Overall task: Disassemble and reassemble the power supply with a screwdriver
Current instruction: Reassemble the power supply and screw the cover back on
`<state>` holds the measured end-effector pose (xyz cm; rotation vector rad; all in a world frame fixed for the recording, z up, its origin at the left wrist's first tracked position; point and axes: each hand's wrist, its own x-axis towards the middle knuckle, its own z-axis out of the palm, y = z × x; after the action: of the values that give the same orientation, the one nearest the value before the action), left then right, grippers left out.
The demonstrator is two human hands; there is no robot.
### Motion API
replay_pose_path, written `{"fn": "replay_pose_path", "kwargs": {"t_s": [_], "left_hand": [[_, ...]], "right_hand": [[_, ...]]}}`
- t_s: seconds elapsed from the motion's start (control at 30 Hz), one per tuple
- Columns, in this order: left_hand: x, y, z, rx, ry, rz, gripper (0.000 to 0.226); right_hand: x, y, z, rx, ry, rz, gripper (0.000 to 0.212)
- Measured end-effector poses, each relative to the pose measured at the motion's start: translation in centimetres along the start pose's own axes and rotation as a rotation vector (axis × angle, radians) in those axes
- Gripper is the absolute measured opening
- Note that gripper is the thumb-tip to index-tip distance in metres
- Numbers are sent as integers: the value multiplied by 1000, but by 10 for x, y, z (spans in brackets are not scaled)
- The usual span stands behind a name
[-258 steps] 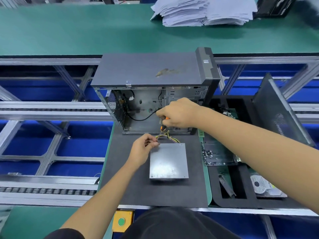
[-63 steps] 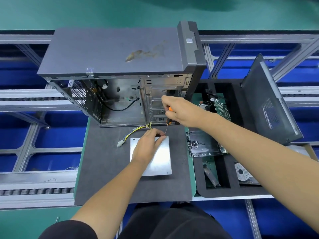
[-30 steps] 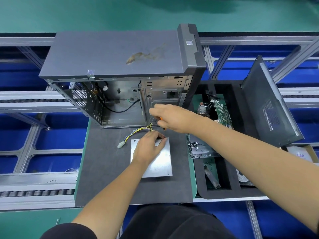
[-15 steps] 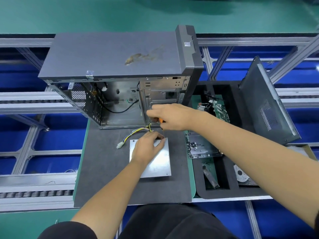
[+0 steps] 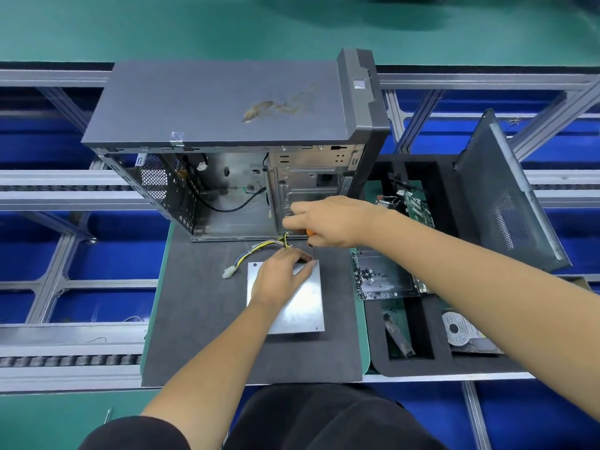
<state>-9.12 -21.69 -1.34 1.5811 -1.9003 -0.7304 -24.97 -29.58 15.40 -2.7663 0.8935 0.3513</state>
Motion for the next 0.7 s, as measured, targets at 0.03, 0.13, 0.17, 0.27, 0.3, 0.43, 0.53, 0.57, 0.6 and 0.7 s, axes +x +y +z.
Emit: {"fn": "replay_pose_path", "kwargs": {"t_s": [0.03,0.13,0.17,0.27,0.3,0.43,0.53,0.57,0.6,0.7], "left_hand": [[0,0,0,2,8,-6,15],[0,0,1,-5,3,-19,12],[0,0,0,-7,2,-15,11],[1,-2,0,-13,-3,-2,14],[2,-3,-1,-21,-13,-2,15],[2,-3,-1,-23,-20,-7,15],[1,-2,-2,-22,-10,-3,14],[2,-1,-2,-28,-9,5,14],[2,-2,-2,-36,-9,11,13],[3,-3,-2,-58,-21,3,11]], "right_hand": [[1,-1,0,-8,1,-1,24],[3,-2,-1,-23,12,4,22],[3,-3,0,-25,16,7,21],[2,-5,2,-41,23,-1,18],[1,-5,3,-36,21,-9,15],[1,-6,3,49,-17,-43,13],[3,-5,3,92,-10,-39,16],[3,-4,4,94,4,-21,19],[4,-3,5,96,17,-1,21],[3,-2,6,87,14,29,18]]}}
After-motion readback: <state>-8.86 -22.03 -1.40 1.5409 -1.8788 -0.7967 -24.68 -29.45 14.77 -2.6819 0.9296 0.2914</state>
